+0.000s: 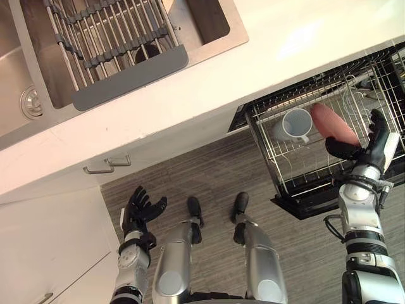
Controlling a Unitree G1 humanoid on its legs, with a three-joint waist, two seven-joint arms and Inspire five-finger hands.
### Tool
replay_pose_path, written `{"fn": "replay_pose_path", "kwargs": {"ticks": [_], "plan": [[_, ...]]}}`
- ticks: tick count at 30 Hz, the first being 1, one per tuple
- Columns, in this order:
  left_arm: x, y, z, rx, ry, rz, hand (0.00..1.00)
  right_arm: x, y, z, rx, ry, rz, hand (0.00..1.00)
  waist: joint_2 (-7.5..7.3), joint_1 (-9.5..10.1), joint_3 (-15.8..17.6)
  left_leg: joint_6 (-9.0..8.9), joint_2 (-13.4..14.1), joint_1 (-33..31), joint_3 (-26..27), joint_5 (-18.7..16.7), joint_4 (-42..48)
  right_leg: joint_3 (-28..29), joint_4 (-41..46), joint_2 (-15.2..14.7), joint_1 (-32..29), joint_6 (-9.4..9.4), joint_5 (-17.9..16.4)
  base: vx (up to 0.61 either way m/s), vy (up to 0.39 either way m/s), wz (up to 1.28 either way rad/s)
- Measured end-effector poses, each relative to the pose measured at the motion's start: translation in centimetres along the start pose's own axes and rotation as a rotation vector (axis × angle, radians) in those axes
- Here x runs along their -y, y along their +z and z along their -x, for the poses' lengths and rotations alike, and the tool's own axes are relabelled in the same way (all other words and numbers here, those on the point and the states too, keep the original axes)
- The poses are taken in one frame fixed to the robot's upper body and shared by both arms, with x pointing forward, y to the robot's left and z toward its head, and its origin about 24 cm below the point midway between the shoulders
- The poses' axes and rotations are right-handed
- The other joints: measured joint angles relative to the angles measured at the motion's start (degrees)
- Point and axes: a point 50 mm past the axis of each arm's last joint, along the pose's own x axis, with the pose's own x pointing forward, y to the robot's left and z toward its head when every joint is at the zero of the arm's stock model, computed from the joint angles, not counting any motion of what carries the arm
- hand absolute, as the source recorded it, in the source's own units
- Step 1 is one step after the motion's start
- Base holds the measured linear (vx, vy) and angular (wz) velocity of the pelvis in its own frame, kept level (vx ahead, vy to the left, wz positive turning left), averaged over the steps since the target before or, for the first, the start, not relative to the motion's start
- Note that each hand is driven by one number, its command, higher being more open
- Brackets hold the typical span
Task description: Walk over to the sink, pick up the cup, carry it to the dishwasher, place the cup inside the dishwasher, then close the dishwasher door
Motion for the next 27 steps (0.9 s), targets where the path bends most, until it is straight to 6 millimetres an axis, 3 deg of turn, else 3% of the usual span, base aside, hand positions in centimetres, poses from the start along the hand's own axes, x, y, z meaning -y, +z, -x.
{"fn": "replay_pose_path", "kwargs": {"ticks": [6, 10, 12, 19, 22, 24, 27], "plan": [[0.4, 0.1, 0.0, 0.007, -0.010, 0.012, 0.90, 1.5, 3.4, 1.5, 0.179, -0.043, -0.090, 0.90, -0.02, -0.05, 0.01, -0.14, 0.33, 1.70, 0.31, -0.12, -0.21, 0.17, -0.83, 0.39, 1.71, 0.00, 0.01, 0.01, -0.006, -0.02], [0.5, -0.1, 0.2, 0.001, -0.010, 0.019, 0.90, 2.1, 4.4, 3.4, 0.240, -0.062, -0.155, 0.90, -0.25, -0.23, -0.12, -0.38, 0.64, 3.44, 1.11, -0.32, -0.82, 0.83, -1.62, 0.87, 3.10, 0.01, 0.02, 0.02, -0.019, -0.10], [0.5, -0.2, 0.2, -0.002, -0.009, 0.019, 0.90, 2.1, 3.9, 4.0, 0.224, -0.051, -0.157, 0.90, -0.40, -0.69, -0.20, -0.49, 0.75, 4.08, 1.20, -0.38, -1.06, 0.86, -1.98, 1.04, 3.77, 0.02, 0.03, 0.03, -0.023, -0.07], [-0.4, -1.0, 0.8, -0.026, 0.022, 0.026, 0.90, 2.5, -0.4, 6.9, 0.024, -0.033, -0.141, 0.90, -1.46, -1.29, -0.83, -1.24, 1.52, 6.75, 1.76, -0.92, -1.87, 1.16, -3.55, 2.17, 6.76, 0.05, 0.13, 0.06, -0.028, -0.06], [-0.7, -1.6, 1.1, -0.049, 0.033, 0.023, 0.90, 3.5, -2.3, 7.8, -0.093, -0.102, -0.200, 0.90, -2.24, -1.48, -1.51, -1.45, 1.65, 8.02, 1.99, -1.08, -2.29, 1.28, -4.26, 2.43, 7.98, 0.06, 0.14, 0.03, -0.018, -0.04], [-1.3, -2.3, 1.5, -0.081, 0.065, 0.032, 0.90, 3.9, -4.7, 9.3, -0.222, -0.154, -0.260, 0.90, -3.19, -1.54, -3.57, -1.69, 1.98, 8.72, 2.13, -1.35, -2.42, 1.33, -5.01, 2.86, 8.92, 0.06, 0.13, 0.04, -0.023, -0.04], [-1.2, -2.9, 1.7, -0.100, 0.069, 0.034, 0.90, 4.6, -6.9, 11.0, -0.342, -0.248, -0.287, 0.90, -3.37, -1.62, -4.49, -1.87, 2.10, 10.24, 2.19, -1.54, -2.66, 1.30, -5.63, 3.06, 10.63, 0.07, 0.12, 0.03, -0.015, -0.01]]}}
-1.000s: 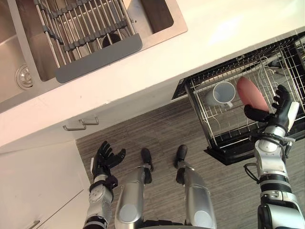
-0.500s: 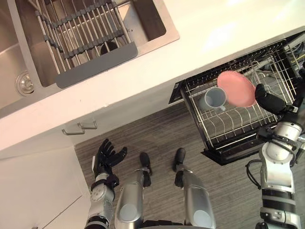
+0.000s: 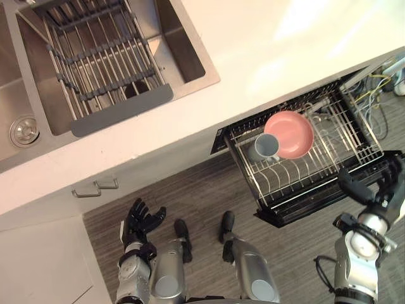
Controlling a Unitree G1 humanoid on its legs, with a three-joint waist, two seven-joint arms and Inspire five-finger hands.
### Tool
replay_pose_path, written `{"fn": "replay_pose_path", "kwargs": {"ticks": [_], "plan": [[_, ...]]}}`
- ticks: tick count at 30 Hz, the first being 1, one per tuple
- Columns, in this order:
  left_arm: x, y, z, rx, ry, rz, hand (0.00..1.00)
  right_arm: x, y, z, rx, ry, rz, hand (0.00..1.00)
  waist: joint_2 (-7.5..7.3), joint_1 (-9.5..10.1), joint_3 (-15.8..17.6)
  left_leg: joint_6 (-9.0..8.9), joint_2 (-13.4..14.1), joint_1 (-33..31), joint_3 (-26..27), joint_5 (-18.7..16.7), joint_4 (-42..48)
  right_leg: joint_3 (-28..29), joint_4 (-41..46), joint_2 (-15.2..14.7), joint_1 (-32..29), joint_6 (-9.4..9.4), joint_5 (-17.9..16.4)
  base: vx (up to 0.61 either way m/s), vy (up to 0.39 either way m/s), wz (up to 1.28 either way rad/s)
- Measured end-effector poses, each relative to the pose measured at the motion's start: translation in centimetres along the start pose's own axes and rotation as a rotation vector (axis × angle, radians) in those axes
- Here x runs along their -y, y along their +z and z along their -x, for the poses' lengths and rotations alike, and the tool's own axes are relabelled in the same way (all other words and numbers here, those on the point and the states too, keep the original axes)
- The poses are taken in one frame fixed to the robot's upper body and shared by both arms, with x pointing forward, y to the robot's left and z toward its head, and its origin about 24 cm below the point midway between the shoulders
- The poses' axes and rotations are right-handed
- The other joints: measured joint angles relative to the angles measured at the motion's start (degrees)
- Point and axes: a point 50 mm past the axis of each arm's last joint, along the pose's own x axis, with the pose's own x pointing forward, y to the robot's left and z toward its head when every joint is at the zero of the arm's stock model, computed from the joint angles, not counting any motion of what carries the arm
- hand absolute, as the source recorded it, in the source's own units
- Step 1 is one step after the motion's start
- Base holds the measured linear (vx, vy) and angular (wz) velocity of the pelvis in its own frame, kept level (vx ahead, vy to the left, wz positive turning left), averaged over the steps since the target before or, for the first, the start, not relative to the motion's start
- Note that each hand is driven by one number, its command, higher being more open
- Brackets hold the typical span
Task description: Walk over to the sink, pick up the cup, carry it to the dishwasher, place the cup inside the dishwasher, then close the dishwasher door
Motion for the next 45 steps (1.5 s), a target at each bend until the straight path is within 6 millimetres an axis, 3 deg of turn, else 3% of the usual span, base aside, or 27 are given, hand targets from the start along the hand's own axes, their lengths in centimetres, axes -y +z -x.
{"fn": "replay_pose_path", "kwargs": {"ticks": [7, 12, 20, 24, 27, 30, 34, 35, 38, 45], "plan": [[-0.1, -0.4, 0.2, -0.019, 0.007, -0.015, 0.90, 1.8, -2.9, 1.3, -0.152, -0.132, -0.101, 0.90, 0.05, -0.09, -1.77, -0.07, 0.04, 0.21, 0.08, -0.13, 0.12, 0.02, 0.03, 0.01, 0.24, -0.01, -0.01, 0.00, 0.000, 0.00], [-0.3, -0.8, 0.3, -0.044, 0.015, -0.018, 0.90, 1.3, -5.9, 2.1, -0.326, 0.009, -0.258, 0.90, 0.05, 0.03, -1.94, -0.06, 0.02, 0.17, 0.04, -0.14, 0.15, -0.05, 0.05, 0.00, 0.25, -0.02, 0.00, 0.00, 0.000, 0.00], [0.0, -0.6, 0.1, -0.047, 0.019, -0.027, 0.90, -1.6, -6.2, 1.8, -0.372, 0.310, -0.573, 0.90, 0.05, 0.15, -1.93, 0.06, -0.03, -1.86, -0.11, -0.20, 0.91, -0.36, 0.15, -0.22, -1.50, -0.03, 0.30, 0.00, 0.000, 0.00], [0.4, 0.0, -0.4, -0.030, 0.006, -0.029, 0.90, -2.0, -5.6, 0.8, -0.355, 0.406, -0.620, 0.90, 0.29, 0.23, -1.77, 0.37, -0.15, -2.74, -0.70, 0.03, 1.05, -0.97, 0.41, -0.42, -2.09, -0.04, 0.33, -0.01, -0.015, 0.08], [1.1, 0.5, -0.8, -0.014, -0.013, -0.023, 0.90, -3.3, -4.4, 0.0, -0.323, 0.497, -0.723, 0.90, 1.24, 0.38, -1.22, 0.56, -0.54, -3.43, -1.68, 0.77, 0.61, -2.04, 0.63, -0.83, -2.47, -0.12, 0.27, -0.02, -0.025, 0.18], [1.6, 0.9, -1.0, -0.003, -0.027, -0.016, 0.90, -5.9, -2.5, -0.6, -0.272, 0.609, -0.806, 0.90, 2.59, 1.03, -0.42, 0.64, -0.95, -3.93, -2.53, 1.94, -0.35, -2.96, 1.28, -1.27, -3.18, -0.29, 0.14, -0.03, -0.036, 0.16], [1.9, 0.8, -1.0, -0.001, -0.036, -0.007, 0.90, -11.0, 1.2, -1.0, -0.226, 0.791, -0.855, 0.90, 4.15, 1.95, 1.11, 0.37, -1.19, -4.07, -3.31, 3.55, -1.70, -3.94, 3.26, -1.70, -4.42, -1.06, -0.77, -0.05, -0.067, 0.12], [2.0, 0.7, -0.9, -0.001, -0.040, 0.001, 0.90, -13.1, 2.9, -0.9, -0.198, 0.872, -0.857, 0.90, 4.65, 2.26, 1.74, 0.12, -1.23, -4.42, -3.60, 4.22, -2.23, -4.50, 4.24, -1.91, -5.27, -1.15, -1.30, -0.05, -0.079, 0.12], [2.3, 0.4, -0.8, -0.010, -0.041, 0.030, 0.90, -16.8, 6.4, 0.0, -0.124, 1.045, -0.817, 0.90, 4.83, 2.56, 1.91, -0.35, -1.21, -4.72, -4.44, 5.22, -3.12, -6.20, 5.64, -2.20, -6.17, -1.73, -1.93, -0.03, -0.079, 0.14], [3.1, 0.1, -0.6, -0.013, -0.082, 0.056, 0.90, -17.3, 7.0, -0.2, -0.109, 1.055, -0.749, 0.90, 5.05, 2.47, 2.07, -1.33, -1.00, -5.01, -6.92, 6.73, -3.30, -10.28, 7.97, -3.12, -6.20, -2.86, -4.25, -0.05, -0.067, 0.16]]}}
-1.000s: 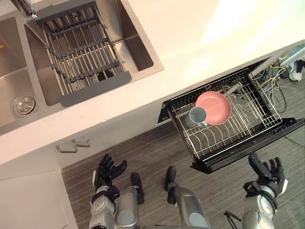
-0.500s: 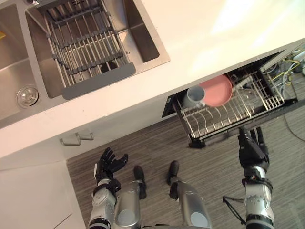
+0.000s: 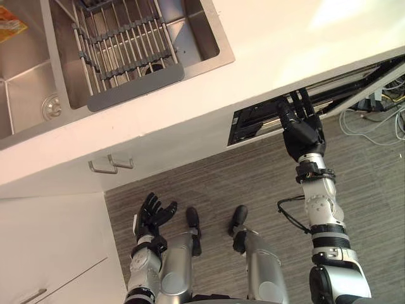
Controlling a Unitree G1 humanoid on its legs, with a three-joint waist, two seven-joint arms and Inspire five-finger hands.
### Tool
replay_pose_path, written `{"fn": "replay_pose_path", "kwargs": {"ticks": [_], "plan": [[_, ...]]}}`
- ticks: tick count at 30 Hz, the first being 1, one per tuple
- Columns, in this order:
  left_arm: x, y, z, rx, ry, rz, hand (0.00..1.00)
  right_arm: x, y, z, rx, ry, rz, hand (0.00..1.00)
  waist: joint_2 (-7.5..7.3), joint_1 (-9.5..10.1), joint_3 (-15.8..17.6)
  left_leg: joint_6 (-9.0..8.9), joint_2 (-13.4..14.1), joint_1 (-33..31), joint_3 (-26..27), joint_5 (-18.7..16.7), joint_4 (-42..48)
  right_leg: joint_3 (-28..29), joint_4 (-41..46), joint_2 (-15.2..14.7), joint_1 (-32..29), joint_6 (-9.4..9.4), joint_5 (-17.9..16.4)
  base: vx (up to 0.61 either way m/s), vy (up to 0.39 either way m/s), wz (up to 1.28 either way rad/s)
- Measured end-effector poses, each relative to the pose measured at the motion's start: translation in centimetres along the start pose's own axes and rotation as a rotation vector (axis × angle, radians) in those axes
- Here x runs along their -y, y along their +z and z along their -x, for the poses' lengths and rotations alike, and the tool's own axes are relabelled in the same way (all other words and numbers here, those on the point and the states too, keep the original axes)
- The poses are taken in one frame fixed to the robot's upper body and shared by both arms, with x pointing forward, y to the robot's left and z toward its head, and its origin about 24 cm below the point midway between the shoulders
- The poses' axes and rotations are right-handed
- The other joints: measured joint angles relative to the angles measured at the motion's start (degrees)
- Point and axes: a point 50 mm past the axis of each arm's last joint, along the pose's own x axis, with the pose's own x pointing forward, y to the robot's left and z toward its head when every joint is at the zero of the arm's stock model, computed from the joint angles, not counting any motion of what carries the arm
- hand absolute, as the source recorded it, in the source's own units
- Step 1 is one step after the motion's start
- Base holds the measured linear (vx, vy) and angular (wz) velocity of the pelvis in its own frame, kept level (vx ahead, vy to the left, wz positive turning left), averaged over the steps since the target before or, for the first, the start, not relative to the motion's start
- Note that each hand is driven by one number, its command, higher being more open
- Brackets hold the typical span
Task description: Walk over to the sink, pick up the cup, carry it to the dishwasher, place the cup inside the dishwasher, then close the dishwasher door
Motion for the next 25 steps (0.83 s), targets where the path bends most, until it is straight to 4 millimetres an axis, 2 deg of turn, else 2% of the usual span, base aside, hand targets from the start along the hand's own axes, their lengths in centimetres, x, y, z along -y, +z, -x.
{"fn": "replay_pose_path", "kwargs": {"ticks": [4, 9, 11, 13, 15, 16, 18, 19, 20, 21, 22, 24, 25], "plan": [[-0.5, 0.0, 0.0, 0.001, 0.015, 0.007, 0.90, 0.0, 0.0, -0.3, -0.018, -0.015, 0.077, 0.90, -0.01, 0.06, 0.00, -0.37, 0.84, -0.04, -0.70, 0.25, 0.14, -2.58, -0.11, 0.09, 0.73, -0.35, -0.20, -0.02, -0.051, 0.06], [-0.6, 0.1, 0.1, 0.004, 0.017, -0.011, 0.90, 1.3, 0.4, 0.6, -0.078, -0.062, 0.304, 0.90, -0.28, 0.04, -0.14, -1.45, 1.65, 1.63, -2.31, 0.77, -0.59, -4.11, -2.64, 1.68, 4.09, -0.48, 0.01, 0.02, -0.039, 0.12], [-1.2, 0.1, 0.1, 0.001, 0.027, -0.026, 0.90, 1.8, -0.1, 1.6, -0.126, -0.062, 0.395, 0.90, -1.17, 0.30, -0.68, -1.66, 1.80, 3.08, -2.34, 0.84, -1.79, -4.15, -4.04, 2.39, 5.56, -0.81, 0.23, 0.07, -0.014, 0.02], [-2.2, 0.0, 0.3, -0.008, 0.043, -0.066, 0.90, 2.4, -1.7, 3.3, -0.205, -0.056, 0.433, 0.90, -2.46, 0.19, -1.92, -2.32, 1.94, 4.44, -2.36, 1.22, -3.11, -4.16, -5.17, 3.05, 6.94, -1.49, 0.86, 0.14, -0.016, 0.02], [-3.3, -0.4, 0.7, -0.032, 0.064, -0.107, 0.90, 4.3, -4.5, 6.8, -0.341, -0.124, 0.495, 0.90, -3.79, 0.09, -4.34, -2.49, 1.73, 6.64, -2.69, 1.12, -4.75, -4.63, -6.69, 3.45, 9.36, -1.31, 0.80, 0.19, 0.004, 0.11], [-3.6, -0.6, 0.8, -0.041, 0.069, -0.119, 0.90, 5.0, -5.2, 7.9, -0.383, -0.154, 0.512, 0.90, -4.03, 0.04, -5.10, -2.50, 1.58, 7.22, -2.77, 1.10, -5.20, -4.72, -7.19, 3.49, 10.08, -1.11, 0.82, 0.13, 0.034, 0.12], [-4.8, -1.2, 1.5, -0.078, 0.094, -0.156, 0.90, 7.6, -7.7, 12.7, -0.545, -0.292, 0.557, 0.90, -4.74, -0.41, -8.48, -2.37, 0.90, 9.82, -2.84, 0.68, -6.70, -4.86, -8.96, 3.41, 12.77, 0.01, 0.87, 0.17, 0.090, 0.08], [-5.2, -1.3, 1.7, -0.084, 0.100, -0.168, 0.90, 8.1, -8.3, 14.1, -0.583, -0.327, 0.556, 0.90, -4.89, -0.62, -9.25, -2.35, 0.76, 10.51, -2.81, 0.46, -6.97, -4.86, -9.34, 3.37, 13.56, 0.29, 0.87, 0.18, 0.119, 0.03], [-5.8, -1.5, 2.0, -0.097, 0.112, -0.183, 0.90, 9.0, -9.2, 16.7, -0.647, -0.388, 0.545, 0.90, -5.05, -0.88, -10.74, -2.26, 0.51, 11.95, -2.72, 0.04, -7.37, -4.85, -9.93, 3.19, 15.14, 0.88, 0.83, 0.12, 0.101, 0.00], [-6.5, -1.7, 2.4, -0.109, 0.126, -0.192, 0.90, 9.6, -10.1, 19.3, -0.706, -0.439, 0.544, 0.90, -5.21, -1.24, -12.37, -2.13, 0.40, 13.23, -2.52, -0.24, -7.81, -4.76, -10.51, 3.00, 16.35, 1.35, 0.87, 0.11, 0.098, -0.01], [-6.8, -1.9, 2.7, -0.116, 0.133, -0.195, 0.90, 9.8, -10.4, 20.6, -0.733, -0.458, 0.549, 0.90, -5.21, -1.39, -13.35, -2.05, 0.30, 13.76, -2.41, -0.46, -8.04, -4.72, -10.85, 2.99, 16.88, 1.56, 0.94, 0.09, 0.095, -0.04], [-7.8, -2.6, 3.5, -0.147, 0.159, -0.207, 0.90, 10.5, -11.8, 25.4, -0.840, -0.539, 0.528, 0.90, -5.20, -1.61, -16.47, -1.80, -0.06, 15.83, -2.15, -1.17, -8.38, -4.53, -11.90, 2.84, 19.24, 2.19, 1.17, 0.07, 0.097, -0.04], [-8.1, -2.8, 3.6, -0.156, 0.166, -0.204, 0.90, 10.6, -12.2, 26.4, -0.861, -0.561, 0.515, 0.90, -5.22, -1.64, -17.03, -1.79, -0.15, 16.41, -2.12, -1.25, -8.47, -4.52, -12.13, 2.80, 19.81, 2.30, 1.24, 0.03, 0.057, -0.01]]}}
